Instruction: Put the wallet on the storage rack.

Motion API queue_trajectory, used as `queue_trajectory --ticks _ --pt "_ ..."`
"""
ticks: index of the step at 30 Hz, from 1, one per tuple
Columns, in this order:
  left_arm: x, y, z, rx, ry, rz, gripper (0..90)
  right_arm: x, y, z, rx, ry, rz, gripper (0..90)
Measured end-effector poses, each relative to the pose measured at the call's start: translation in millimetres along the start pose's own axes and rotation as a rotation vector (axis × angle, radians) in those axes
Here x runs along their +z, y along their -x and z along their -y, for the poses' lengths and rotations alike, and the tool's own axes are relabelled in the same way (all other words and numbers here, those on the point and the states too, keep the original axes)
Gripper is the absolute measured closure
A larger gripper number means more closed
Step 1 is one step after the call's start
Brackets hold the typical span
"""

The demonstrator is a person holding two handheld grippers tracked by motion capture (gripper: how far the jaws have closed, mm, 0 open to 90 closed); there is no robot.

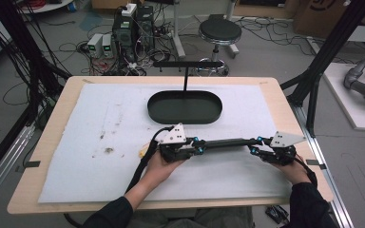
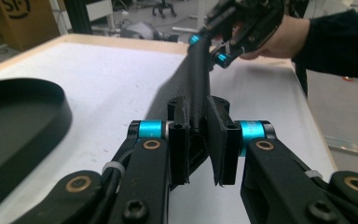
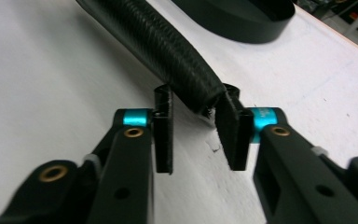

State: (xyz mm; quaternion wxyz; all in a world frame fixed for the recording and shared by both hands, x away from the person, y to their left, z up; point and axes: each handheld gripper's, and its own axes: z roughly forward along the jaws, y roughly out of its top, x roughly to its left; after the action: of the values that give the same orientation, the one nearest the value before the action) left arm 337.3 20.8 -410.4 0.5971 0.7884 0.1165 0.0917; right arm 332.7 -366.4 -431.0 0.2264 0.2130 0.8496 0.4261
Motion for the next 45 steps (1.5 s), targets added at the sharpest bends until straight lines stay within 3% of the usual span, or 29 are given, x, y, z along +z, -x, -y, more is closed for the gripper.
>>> queue_trajectory --ticks 8,9,15,17,18,19,20,23,25,26,29,30,34,37,39,42,45 --pt "-22.1 -7.1 -3.5 -0.02 0.036 -0.006 78.7 0.6 -5.3 -10.6 0.038 0.026 -0.109 76.9" --pt "-25.8 -8.3 -0.5 -0.03 0.032 -0.002 78.5 3.1 -6.5 -12.3 0.057 0.017 -0.143 77.2" --pt "-31.9 -11.6 10.5 -0.045 0.003 0.002 76.0 6.3 -8.1 -17.0 0.091 0.016 -0.174 77.4" --pt "-33.5 -12.8 13.7 -0.039 0.015 -0.01 65.3 8.7 -8.2 -19.1 0.107 0.018 -0.177 77.4" --pt "-31.8 -13.8 15.4 -0.03 -0.012 -0.031 56.8 9.5 -7.6 -19.7 0.111 0.019 -0.181 77.4" --pt "-30.6 -14.1 16.4 -0.03 -0.021 -0.024 52.0 9.8 -7.9 -20.2 0.115 0.018 -0.178 77.4" --pt "-27.6 -14.2 18.0 -0.029 -0.036 -0.015 49.4 10.2 -7.8 -20.4 0.116 0.019 -0.176 77.4" --pt "-17.4 -11.3 21.0 0.012 -0.082 -0.039 41.8 10.7 -7.4 -20.5 0.116 0.02 -0.175 77.3" --pt "-13.6 -11.2 22.0 0.023 -0.098 -0.045 41.9 10.7 -7.4 -20.5 0.11 0.021 -0.175 77.1" --pt "-7.5 -12.7 23.5 0.027 -0.122 -0.043 48.3 10.6 -8.1 -20.6 0.1 0.02 -0.169 76.4" --pt "-6.9 -14.7 23.3 0.059 -0.121 -0.044 69.0 10.1 -9.0 -20.5 0.078 0.02 -0.163 72.9" --pt "-7.8 -16.1 22.7 0.042 -0.116 -0.017 72.4 10.1 -9.3 -20.7 0.078 0.02 -0.161 70.8" --pt "-13.4 -16.3 19.8 0.043 -0.101 0.007 74.2 9.2 -9.4 -21.0 0.069 0.032 -0.149 56.5" --pt "-22.0 -19.4 17.9 0.012 -0.05 0.031 74.3 7.8 -9.2 -21.2 0.079 0.046 -0.155 50.6" --pt "-29.2 -21.3 15.3 0.015 -0.028 0.044 74.3 7.9 -9.7 -21.8 0.083 0.057 -0.15 45.6" --pt "-39.7 -24.6 12.6 0.017 -0.028 0.073 74.3 8.7 -11.1 -23.1 0.088 0.066 -0.16 39.4" --pt "-44.8 -26.8 13.9 0.011 -0.024 0.086 74.3 11.3 -12.8 -27.0 0.114 0.084 -0.204 36.2"
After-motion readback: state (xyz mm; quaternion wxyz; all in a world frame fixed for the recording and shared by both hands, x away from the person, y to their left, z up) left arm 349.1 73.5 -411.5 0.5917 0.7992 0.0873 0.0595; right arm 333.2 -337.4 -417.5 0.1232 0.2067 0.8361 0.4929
